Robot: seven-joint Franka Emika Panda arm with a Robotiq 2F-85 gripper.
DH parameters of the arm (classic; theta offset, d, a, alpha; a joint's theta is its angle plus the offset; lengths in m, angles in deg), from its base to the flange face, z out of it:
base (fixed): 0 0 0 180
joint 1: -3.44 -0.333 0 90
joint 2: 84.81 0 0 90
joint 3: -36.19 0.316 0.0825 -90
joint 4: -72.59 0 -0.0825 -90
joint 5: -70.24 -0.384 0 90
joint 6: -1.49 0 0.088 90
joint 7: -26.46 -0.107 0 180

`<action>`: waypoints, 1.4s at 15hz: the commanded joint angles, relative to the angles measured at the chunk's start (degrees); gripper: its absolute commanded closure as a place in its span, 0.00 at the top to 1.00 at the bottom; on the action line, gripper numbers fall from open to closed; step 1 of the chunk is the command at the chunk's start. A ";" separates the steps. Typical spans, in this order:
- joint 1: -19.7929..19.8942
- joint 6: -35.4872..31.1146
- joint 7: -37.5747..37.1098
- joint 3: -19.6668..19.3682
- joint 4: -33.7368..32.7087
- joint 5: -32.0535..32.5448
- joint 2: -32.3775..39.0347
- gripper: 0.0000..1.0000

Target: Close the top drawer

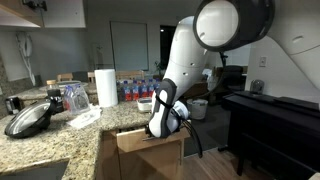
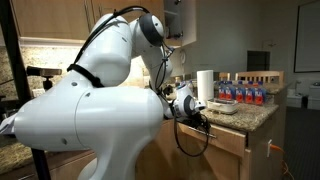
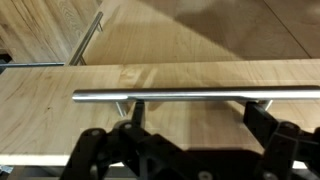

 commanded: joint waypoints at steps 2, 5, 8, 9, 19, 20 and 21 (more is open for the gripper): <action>1.55 3.99 1.57 -1.63 -6.30 -1.29 3.29 1.00; 3.41 8.06 1.17 -0.99 -10.41 0.22 4.18 1.00; 4.83 11.25 0.93 0.24 -12.85 1.84 4.22 1.00; 4.88 11.82 0.79 0.46 -12.68 2.38 3.70 1.00; -2.22 0.77 1.60 -2.60 0.20 4.62 -4.65 1.00; -2.47 -0.02 2.47 -2.18 1.41 4.12 -5.55 1.00; -1.62 0.26 3.56 -0.59 2.16 3.68 -6.54 1.00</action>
